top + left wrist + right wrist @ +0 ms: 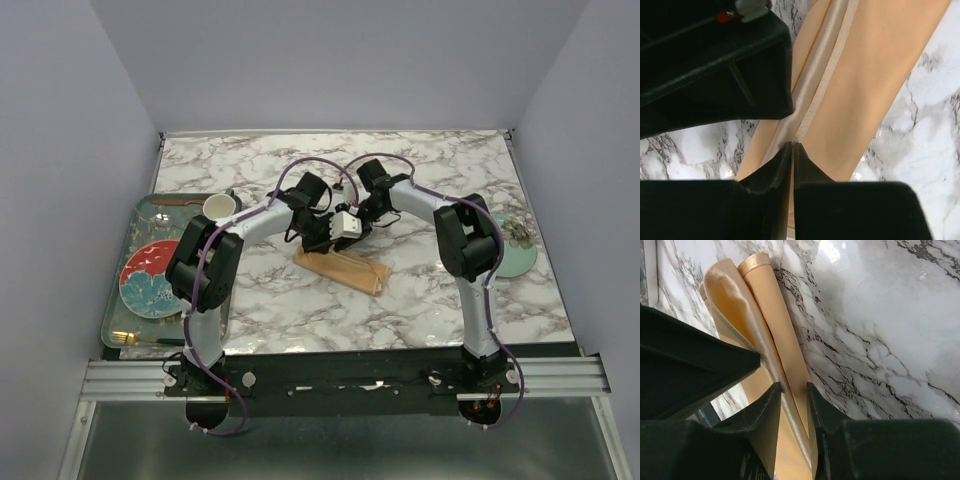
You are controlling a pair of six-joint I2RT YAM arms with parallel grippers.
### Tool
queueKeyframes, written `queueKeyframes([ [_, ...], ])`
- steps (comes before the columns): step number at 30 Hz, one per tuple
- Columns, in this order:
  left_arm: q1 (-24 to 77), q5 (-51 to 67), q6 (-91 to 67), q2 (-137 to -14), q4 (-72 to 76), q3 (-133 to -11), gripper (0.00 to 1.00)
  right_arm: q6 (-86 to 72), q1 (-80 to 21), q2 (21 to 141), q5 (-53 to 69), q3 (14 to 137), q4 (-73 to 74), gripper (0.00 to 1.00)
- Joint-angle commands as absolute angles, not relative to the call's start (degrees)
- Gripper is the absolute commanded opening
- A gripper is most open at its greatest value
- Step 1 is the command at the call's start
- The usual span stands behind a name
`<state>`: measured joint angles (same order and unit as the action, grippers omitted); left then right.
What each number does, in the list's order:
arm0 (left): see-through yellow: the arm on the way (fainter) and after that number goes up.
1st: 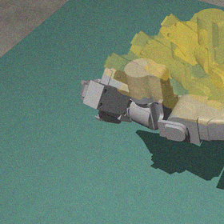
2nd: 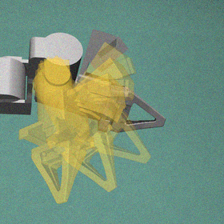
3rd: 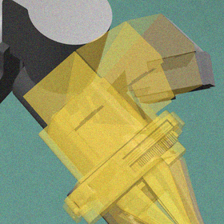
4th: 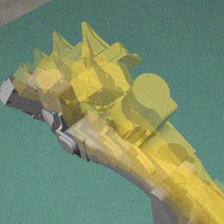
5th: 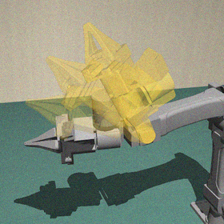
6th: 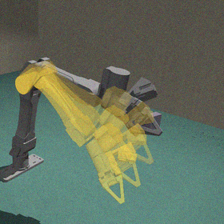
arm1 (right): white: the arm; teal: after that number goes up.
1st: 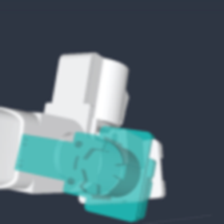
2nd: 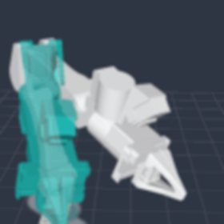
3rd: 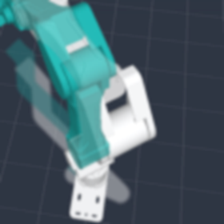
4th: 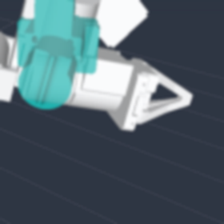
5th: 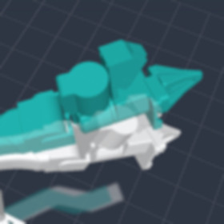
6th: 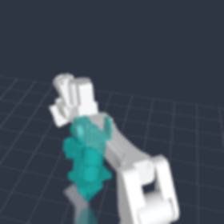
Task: Fold the napkin into a case and place the utensils inside
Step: Smooth out the smaller rectangle-folded napkin at the center of the board.
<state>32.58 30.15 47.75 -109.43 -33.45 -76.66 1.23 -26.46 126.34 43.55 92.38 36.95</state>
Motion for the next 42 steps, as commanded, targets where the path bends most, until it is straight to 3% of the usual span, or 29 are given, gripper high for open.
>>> queueKeyframes([
  [1, 31.99, 33.13, 53.94, -104.61, -39.88, -77.00, 0.26, 3.42, -26.63, 126.13, 44.82, 91.49, 38.23, 0.35],
  [2, 31.99, 33.74, 54.66, -103.89, -40.25, -76.73, 0.33, 3.69, -26.54, 125.95, 44.65, 91.49, 39.02, 0.35],
  [4, 32.60, 34.36, 55.10, -103.10, -40.34, -76.11, 0.38, 4.39, -26.54, 125.60, 44.65, 91.06, 39.29, 0.35],
  [11, 36.11, 33.31, 56.68, -105.03, -39.82, -77.61, 0.38, 2.64, -26.54, 126.22, 46.40, 89.30, 38.32, 0.20],
  [25, 40.16, 31.73, 60.38, -107.66, -39.64, -77.70, 0.38, 2.37, -25.05, 121.99, 47.11, 89.39, 40.69, 0.26],
  [42, 42.45, 29.45, 62.05, -111.09, -38.93, -79.01, 0.42, 6.15, -25.05, 125.15, 45.44, 87.36, 42.10, 0.23],
])
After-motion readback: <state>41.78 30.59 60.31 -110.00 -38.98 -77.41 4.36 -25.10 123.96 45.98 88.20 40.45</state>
